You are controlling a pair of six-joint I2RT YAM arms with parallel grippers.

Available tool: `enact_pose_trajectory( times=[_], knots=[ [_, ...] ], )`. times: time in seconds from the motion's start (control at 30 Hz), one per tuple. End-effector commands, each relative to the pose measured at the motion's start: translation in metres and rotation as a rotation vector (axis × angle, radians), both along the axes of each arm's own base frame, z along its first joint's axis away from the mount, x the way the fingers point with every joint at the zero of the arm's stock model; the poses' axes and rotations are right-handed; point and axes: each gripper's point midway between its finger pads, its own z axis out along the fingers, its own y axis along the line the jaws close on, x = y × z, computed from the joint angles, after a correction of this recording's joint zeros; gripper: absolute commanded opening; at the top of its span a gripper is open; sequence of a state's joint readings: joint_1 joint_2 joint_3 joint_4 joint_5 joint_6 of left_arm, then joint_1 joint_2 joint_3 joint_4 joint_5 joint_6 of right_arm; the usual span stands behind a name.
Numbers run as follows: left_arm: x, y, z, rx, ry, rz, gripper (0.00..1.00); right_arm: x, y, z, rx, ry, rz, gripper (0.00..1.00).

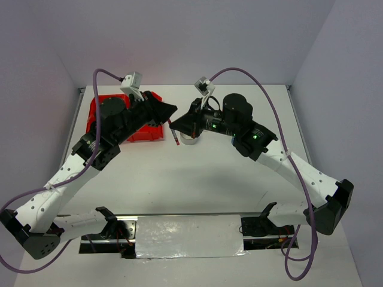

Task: Sort the stationery into containers
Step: Close the pen cap on the pen.

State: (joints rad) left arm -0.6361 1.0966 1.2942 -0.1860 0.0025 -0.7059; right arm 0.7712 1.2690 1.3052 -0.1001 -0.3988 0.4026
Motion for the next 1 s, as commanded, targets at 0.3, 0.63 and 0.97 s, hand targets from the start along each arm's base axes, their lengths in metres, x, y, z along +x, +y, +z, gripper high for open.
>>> enact_pose_trajectory(
  times=[0.3, 0.63, 0.97],
  knots=[
    [-0.019, -0.008, 0.023, -0.021, -0.068, -0.097, 0.36, 0.007, -0.006, 0.035, 0.102, -0.074, -0.035, 0.0],
    [-0.02, -0.003, 0.025, -0.026, -0.071, -0.084, 0.06, 0.005, -0.009, 0.033, 0.103, -0.068, -0.039, 0.0],
    [-0.036, -0.008, 0.049, -0.004, -0.181, -0.176, 0.0, -0.015, -0.008, 0.032, 0.133, -0.104, 0.113, 0.32]
  ],
)
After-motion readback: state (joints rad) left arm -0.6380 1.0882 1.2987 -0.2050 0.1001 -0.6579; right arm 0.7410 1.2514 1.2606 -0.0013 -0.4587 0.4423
